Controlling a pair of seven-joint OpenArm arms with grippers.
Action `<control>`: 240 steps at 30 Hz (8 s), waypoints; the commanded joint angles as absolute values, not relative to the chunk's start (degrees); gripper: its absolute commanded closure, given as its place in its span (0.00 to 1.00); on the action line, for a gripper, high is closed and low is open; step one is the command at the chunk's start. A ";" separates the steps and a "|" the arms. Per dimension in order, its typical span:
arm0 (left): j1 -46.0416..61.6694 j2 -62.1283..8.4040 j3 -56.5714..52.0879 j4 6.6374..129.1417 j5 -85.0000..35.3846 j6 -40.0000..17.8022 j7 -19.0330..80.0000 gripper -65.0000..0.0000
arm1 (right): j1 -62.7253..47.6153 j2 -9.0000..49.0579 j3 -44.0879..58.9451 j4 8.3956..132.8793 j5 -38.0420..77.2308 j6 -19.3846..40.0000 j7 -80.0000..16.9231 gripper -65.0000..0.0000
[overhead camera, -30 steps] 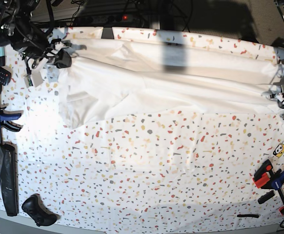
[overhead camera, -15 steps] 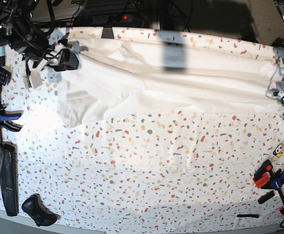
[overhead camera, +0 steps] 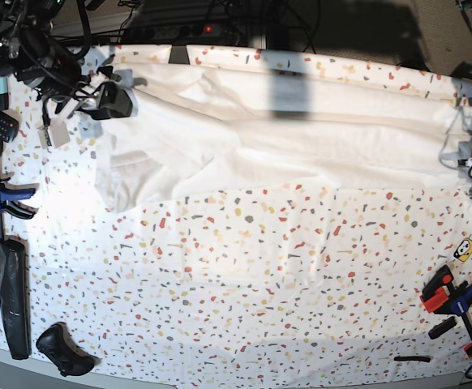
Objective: Fold the T-shirt properly
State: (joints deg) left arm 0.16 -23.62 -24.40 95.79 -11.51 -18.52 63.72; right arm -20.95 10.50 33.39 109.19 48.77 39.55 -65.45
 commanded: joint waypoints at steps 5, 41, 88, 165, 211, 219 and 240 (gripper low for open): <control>1.02 -24.77 -24.82 96.73 -13.43 -16.88 61.12 0.58 | -20.64 11.27 33.69 110.32 49.95 39.83 -64.60 0.60; 1.08 -28.84 -24.82 69.95 -41.58 -26.59 62.11 1.00 | -18.90 11.27 33.69 110.32 49.95 39.83 -64.55 0.60; 1.87 -9.43 -24.58 101.32 -56.64 -34.52 65.34 1.00 | -13.30 7.14 33.26 110.24 46.24 39.92 -60.53 0.60; 13.52 -2.72 10.57 95.66 -13.54 -21.17 42.81 1.00 | -11.11 7.29 33.45 110.24 45.56 39.83 -60.62 0.60; 13.30 -2.72 10.57 95.22 -14.66 -21.19 43.20 1.00 | -8.27 12.84 39.88 81.97 46.50 35.97 -61.93 0.44; 13.32 -2.72 10.57 95.22 -14.66 -21.19 43.24 1.00 | -8.23 12.86 29.61 77.76 46.52 35.86 -56.25 0.44; 10.72 6.63 10.72 95.22 -16.53 -24.03 42.09 1.00 | 15.51 12.86 29.08 77.76 41.25 35.94 -59.33 1.00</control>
